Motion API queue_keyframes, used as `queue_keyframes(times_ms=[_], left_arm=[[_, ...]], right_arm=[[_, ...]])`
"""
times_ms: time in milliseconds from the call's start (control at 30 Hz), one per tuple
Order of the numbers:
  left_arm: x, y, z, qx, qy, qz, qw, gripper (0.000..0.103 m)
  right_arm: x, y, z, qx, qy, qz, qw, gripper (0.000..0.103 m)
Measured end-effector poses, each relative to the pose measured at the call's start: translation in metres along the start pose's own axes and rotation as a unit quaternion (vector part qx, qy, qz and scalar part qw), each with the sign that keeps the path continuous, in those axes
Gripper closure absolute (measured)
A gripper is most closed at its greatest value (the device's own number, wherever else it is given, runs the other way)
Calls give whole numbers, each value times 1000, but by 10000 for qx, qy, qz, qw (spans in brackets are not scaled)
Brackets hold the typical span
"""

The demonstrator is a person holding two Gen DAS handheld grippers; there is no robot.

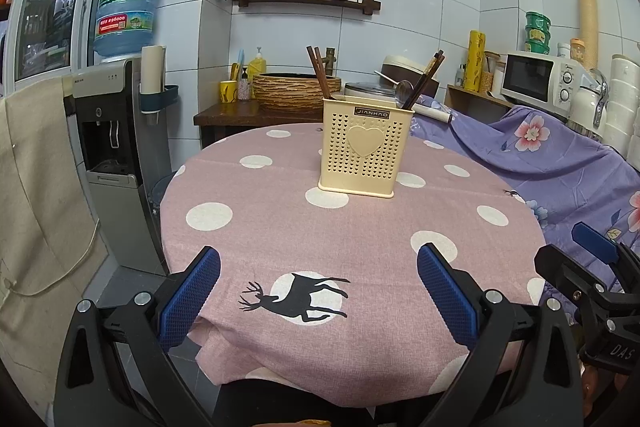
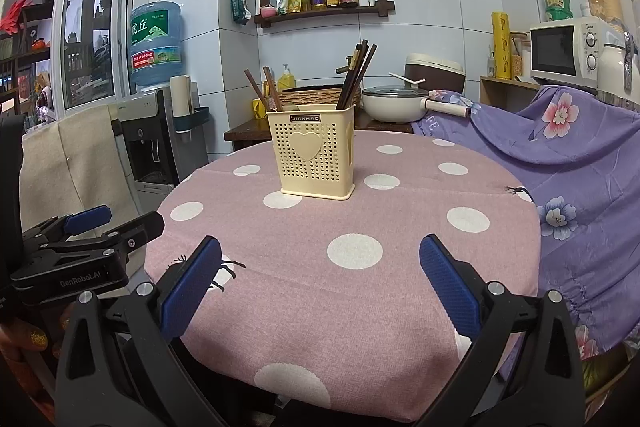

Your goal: Organize utensils

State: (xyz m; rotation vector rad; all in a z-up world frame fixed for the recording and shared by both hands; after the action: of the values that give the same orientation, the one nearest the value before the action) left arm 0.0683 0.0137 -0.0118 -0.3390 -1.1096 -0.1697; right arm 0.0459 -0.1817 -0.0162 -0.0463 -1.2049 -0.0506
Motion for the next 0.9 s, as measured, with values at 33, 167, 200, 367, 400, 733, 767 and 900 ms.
queue_keyframes(times_ms=[33, 167, 200, 367, 400, 733, 767, 900], left_arm=[[0, 0, 0, 1, -2, -7, 10000, 6], [-1, 0, -1, -4, 1, 0, 10000, 6], [-1, 0, -1, -4, 0, 2, 10000, 6], [-1, 0, -1, -3, 2, 1, 10000, 6], [0, 0, -1, -6, 1, 0, 10000, 6], [-1, 0, -1, -3, 2, 12, 10000, 6], [0, 0, -1, -4, 2, 5, 10000, 6], [-1, -1, -1, -6, -2, -5, 10000, 6]], right_arm=[[0, 0, 0, -1, -4, -1, 10000, 6], [-1, 0, 0, 1, 9, -5, 10000, 6], [-1, 0, 0, 1, 7, -6, 10000, 6], [-1, 0, 0, 4, 7, 3, 10000, 6], [-1, 0, 0, 3, 6, 6, 10000, 6], [-1, 0, -1, 6, 14, 0, 10000, 6], [-1, 0, -2, 7, 15, 7, 10000, 6], [-2, 0, -2, 10, 21, 20, 10000, 6]])
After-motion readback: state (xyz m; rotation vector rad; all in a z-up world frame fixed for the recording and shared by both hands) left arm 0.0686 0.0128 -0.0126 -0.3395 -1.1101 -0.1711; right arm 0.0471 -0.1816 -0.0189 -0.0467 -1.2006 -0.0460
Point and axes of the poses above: each gripper's, at about its wrist camera, not at the fingertips, and z roughly against the way its jaws point, y to its left, x to its top, the point moved 4 cm from there along -z, roughly the way its jaws point, and after that the axes turned 14 degrees about -x, right-handed, at the moved point
